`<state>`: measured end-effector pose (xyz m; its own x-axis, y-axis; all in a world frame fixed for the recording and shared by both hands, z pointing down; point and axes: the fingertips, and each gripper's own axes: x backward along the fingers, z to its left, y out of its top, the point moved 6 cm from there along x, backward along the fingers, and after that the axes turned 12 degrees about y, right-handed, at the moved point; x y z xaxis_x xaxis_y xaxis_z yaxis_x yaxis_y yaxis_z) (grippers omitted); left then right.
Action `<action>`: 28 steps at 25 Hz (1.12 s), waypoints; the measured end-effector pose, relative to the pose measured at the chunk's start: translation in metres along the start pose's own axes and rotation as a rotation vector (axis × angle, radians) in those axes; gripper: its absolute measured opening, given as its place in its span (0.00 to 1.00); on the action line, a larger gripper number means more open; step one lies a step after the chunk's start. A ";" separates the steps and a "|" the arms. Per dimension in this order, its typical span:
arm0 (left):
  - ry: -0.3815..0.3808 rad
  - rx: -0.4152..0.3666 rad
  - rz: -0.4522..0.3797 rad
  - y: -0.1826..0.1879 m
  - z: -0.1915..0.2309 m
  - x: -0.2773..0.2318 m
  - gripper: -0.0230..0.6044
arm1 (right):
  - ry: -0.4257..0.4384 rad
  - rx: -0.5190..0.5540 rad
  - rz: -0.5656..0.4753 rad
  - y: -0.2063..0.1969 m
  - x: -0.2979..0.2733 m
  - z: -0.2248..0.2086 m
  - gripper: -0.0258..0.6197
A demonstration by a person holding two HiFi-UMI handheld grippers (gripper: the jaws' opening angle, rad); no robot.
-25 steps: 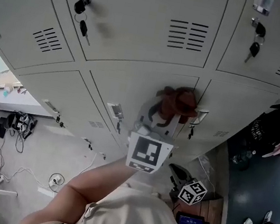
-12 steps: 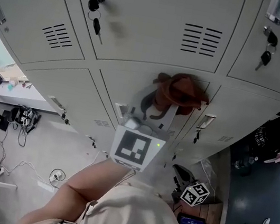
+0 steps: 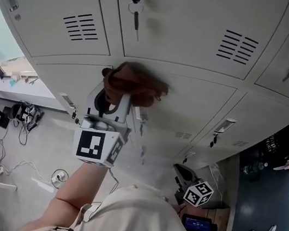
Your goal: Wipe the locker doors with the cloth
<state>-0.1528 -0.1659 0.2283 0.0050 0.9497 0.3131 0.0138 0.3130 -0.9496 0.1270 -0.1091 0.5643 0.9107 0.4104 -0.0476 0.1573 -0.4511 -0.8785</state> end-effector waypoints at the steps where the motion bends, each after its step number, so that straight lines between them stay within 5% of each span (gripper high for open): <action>1: 0.025 -0.002 -0.004 0.001 0.010 0.001 0.22 | -0.001 0.000 0.004 -0.002 -0.003 0.003 0.09; 4: 0.034 0.008 -0.006 0.001 0.029 0.005 0.22 | -0.007 0.002 0.009 -0.007 -0.011 0.012 0.09; 17: -0.526 0.062 0.225 -0.125 -0.050 0.085 0.22 | -0.211 0.046 -0.084 -0.013 0.023 0.042 0.09; 22: -0.598 0.059 0.318 -0.173 -0.057 0.106 0.22 | -0.307 0.058 -0.125 -0.015 0.054 0.054 0.09; 28: -0.604 0.191 0.474 -0.220 -0.060 0.123 0.22 | -0.371 0.082 -0.185 -0.011 0.083 0.067 0.09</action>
<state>-0.0955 -0.1187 0.4760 -0.5769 0.8057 -0.1341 -0.0265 -0.1826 -0.9828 0.1750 -0.0165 0.5383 0.6682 0.7429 -0.0409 0.2606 -0.2852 -0.9224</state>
